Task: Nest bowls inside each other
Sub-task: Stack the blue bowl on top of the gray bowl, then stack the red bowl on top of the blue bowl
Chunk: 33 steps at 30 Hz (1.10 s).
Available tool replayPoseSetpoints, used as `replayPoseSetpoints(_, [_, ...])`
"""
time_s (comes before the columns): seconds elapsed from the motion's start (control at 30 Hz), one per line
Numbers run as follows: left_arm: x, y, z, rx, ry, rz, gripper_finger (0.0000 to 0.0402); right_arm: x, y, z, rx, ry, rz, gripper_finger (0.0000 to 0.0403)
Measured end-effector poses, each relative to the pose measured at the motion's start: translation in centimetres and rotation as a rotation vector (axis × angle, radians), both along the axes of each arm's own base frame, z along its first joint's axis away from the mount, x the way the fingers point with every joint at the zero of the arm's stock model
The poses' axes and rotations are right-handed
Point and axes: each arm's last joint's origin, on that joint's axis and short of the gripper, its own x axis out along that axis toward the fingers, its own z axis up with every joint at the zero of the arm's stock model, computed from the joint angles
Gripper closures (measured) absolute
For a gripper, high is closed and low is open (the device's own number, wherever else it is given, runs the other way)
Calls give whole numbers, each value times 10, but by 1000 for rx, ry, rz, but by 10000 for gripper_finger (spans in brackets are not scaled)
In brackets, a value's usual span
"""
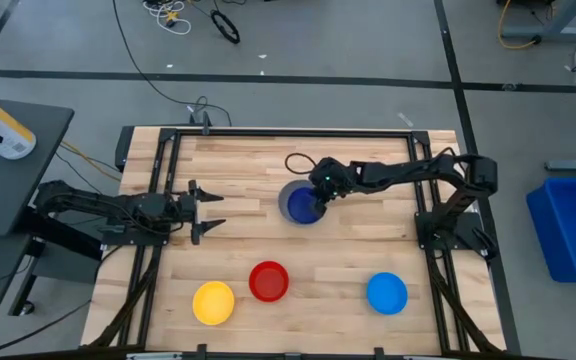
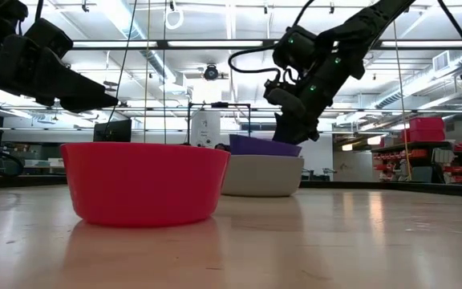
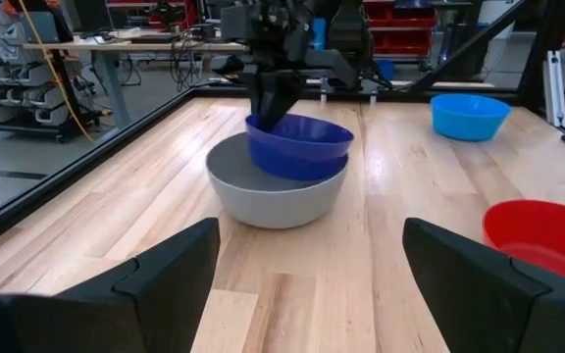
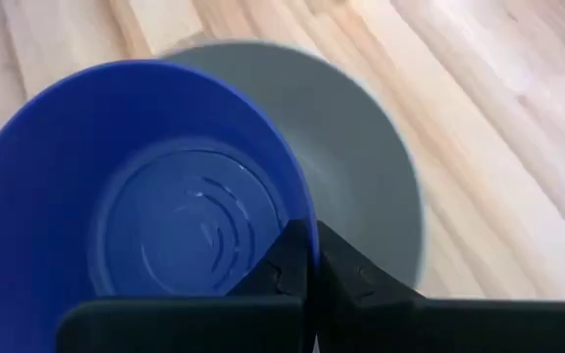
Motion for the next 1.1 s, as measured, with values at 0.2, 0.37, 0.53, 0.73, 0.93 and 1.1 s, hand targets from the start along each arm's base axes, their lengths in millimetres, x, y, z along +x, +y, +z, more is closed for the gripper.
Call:
replayPoseSetpoints(0.2, [0, 0, 0, 0, 2, 2, 70, 3, 0, -1, -31, -9, 39, 320])
replayPoseSetpoints(0.37, [0, 0, 0, 0, 4, 1, 70, 5, -2, 1, -59, -40, 12, 221])
replayPoseSetpoints(0.53, [0, 0, 0, 3, 4, 3, 70, 13, 14, 6, -71, -105, 57, 174])
replayPoseSetpoints(0.73, [0, 0, 0, 5, 5, 10, 70, 32, 73, 34, -73, -145, 200, 182])
replayPoseSetpoints(0.93, [0, 0, 0, 3, 4, 10, 70, 40, 129, 36, 39, -159, 272, 207])
replayPoseSetpoints(1.1, [0, 0, 0, 2, 5, 10, 70, 59, 159, 6, 130, -107, 307, 212])
